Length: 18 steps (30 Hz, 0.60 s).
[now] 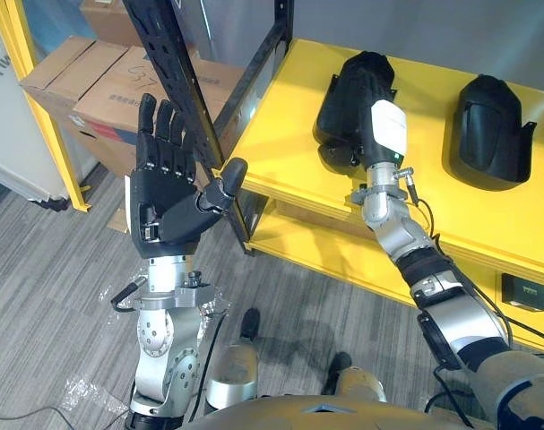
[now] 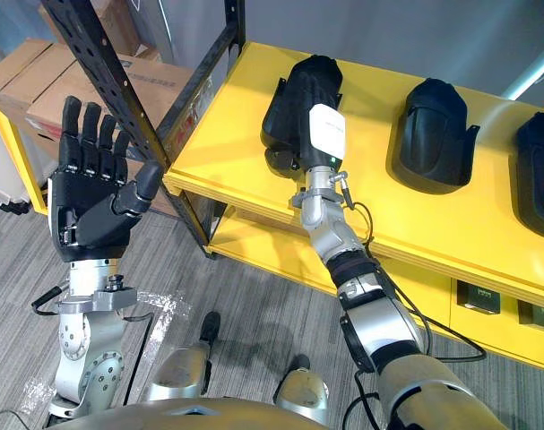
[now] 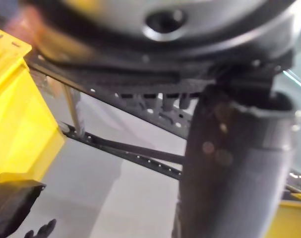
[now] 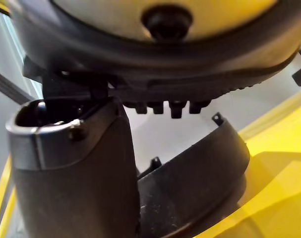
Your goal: Walk over and take three plastic housings, then place them on the shelf
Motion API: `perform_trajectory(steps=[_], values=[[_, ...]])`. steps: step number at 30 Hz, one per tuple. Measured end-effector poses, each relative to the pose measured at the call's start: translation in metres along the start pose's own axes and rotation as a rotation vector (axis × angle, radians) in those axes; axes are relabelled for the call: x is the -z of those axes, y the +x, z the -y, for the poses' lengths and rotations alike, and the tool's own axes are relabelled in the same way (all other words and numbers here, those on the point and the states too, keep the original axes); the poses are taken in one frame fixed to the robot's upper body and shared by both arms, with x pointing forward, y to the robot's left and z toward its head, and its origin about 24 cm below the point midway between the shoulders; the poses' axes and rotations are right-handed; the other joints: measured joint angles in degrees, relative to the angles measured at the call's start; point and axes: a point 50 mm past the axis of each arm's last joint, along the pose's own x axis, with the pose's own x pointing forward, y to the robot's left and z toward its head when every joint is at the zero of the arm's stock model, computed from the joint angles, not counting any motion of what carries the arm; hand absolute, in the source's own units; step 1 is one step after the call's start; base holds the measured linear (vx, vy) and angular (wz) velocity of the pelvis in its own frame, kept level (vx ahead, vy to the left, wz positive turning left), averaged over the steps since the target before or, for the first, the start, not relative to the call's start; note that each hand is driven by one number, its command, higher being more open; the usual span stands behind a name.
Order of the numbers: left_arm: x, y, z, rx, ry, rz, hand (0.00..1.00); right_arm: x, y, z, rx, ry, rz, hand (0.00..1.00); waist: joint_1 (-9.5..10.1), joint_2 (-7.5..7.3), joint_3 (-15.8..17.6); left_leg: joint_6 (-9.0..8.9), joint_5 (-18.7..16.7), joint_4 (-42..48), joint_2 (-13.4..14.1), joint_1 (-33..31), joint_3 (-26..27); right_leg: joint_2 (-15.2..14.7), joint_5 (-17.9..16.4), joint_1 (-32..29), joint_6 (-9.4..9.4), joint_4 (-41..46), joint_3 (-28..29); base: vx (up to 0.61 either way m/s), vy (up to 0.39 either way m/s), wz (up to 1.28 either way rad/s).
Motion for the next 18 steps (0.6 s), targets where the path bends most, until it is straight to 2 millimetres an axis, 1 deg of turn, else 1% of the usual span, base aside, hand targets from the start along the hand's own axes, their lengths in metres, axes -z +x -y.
perform_trajectory(steps=[8, 10, 11, 12, 13, 14, 15, 17, 18], values=[[0.0, 0.0, -0.001, 0.024, 0.014, -0.011, 1.0, -0.001, 0.0, 0.001, 0.004, 0.004, 0.014, 1.0, 0.09, 0.0, 0.0, 0.01, 0.0, -0.4, 0.1, 0.5, 0.7, 0.0, 0.0, -0.1, 0.02, 0.0, 0.6, -0.01, -0.019, -0.04], [0.001, -0.001, -0.001, 0.028, 0.016, -0.016, 1.0, -0.004, -0.002, 0.005, 0.023, 0.02, 0.032, 1.0, 0.09, 0.0, 0.0, -0.01, 0.0, -0.4, 0.1, 0.5, 0.9, 0.0, 0.0, -0.2, 0.05, -0.1, 0.9, 0.0, -0.02, -0.07], [0.002, -0.002, -0.002, 0.026, 0.017, -0.023, 1.0, -0.009, -0.008, 0.013, 0.059, 0.052, 0.069, 1.0, 0.11, 0.0, 0.0, -0.03, -0.1, -0.4, 0.2, 0.5, 1.3, 0.0, 0.1, -0.4, 0.08, -0.1, 1.2, 0.0, -0.022, -0.08], [0.002, -0.002, -0.002, 0.024, 0.017, -0.025, 1.0, -0.011, -0.012, 0.017, 0.075, 0.066, 0.089, 1.0, 0.1, 0.0, 0.0, -0.02, -0.1, -0.4, 0.2, 0.6, 1.5, 0.0, 0.1, -0.4, 0.11, -0.1, 1.3, 0.02, -0.028, -0.18], [0.003, -0.004, -0.003, 0.017, 0.02, -0.031, 1.0, -0.017, -0.023, 0.026, 0.114, 0.107, 0.129, 1.0, 0.06, -0.02, 0.0, -0.03, -0.2, -0.4, 0.3, 1.1, 2.2, 0.1, 0.1, -0.4, 0.17, -0.2, 2.0, 0.02, -0.016, -0.25], [0.003, -0.006, -0.005, 0.009, 0.021, -0.038, 1.0, -0.021, -0.032, 0.031, 0.134, 0.134, 0.152, 1.0, -0.02, -0.06, 0.0, 0.02, -0.4, -0.4, 0.3, 1.5, 2.9, 0.1, 0.2, -0.4, 0.19, -0.3, 2.7, 0.02, -0.015, -0.29], [0.003, -0.008, -0.006, 0.003, 0.023, -0.043, 1.0, -0.023, -0.038, 0.034, 0.147, 0.151, 0.168, 1.0, -0.31, -0.11, -0.1, 0.1, -0.6, -0.5, 0.3, 1.7, 3.4, 0.1, 0.2, -0.4, 0.22, -0.3, 3.0, 0.01, -0.01, -0.28], [0.004, -0.011, -0.007, -0.012, 0.027, -0.052, 1.0, -0.027, -0.062, 0.049, 0.198, 0.205, 0.206, 1.0, -1.33, -0.3, -0.2, 0.19, -1.5, -0.7, 0.5, 2.4, 5.0, 0.3, 0.5, -0.3, 0.56, -1.0, 4.5, 0.0, -0.008, -0.34], [0.004, -0.011, -0.008, -0.017, 0.027, -0.052, 1.0, -0.026, -0.067, 0.052, 0.205, 0.218, 0.209, 1.0, -1.54, -0.36, -0.3, 0.3, -2.0, -0.7, 0.6, 2.5, 5.6, 0.3, 0.7, -0.3, 0.64, -1.4, 4.9, 0.0, 0.005, -0.41]])
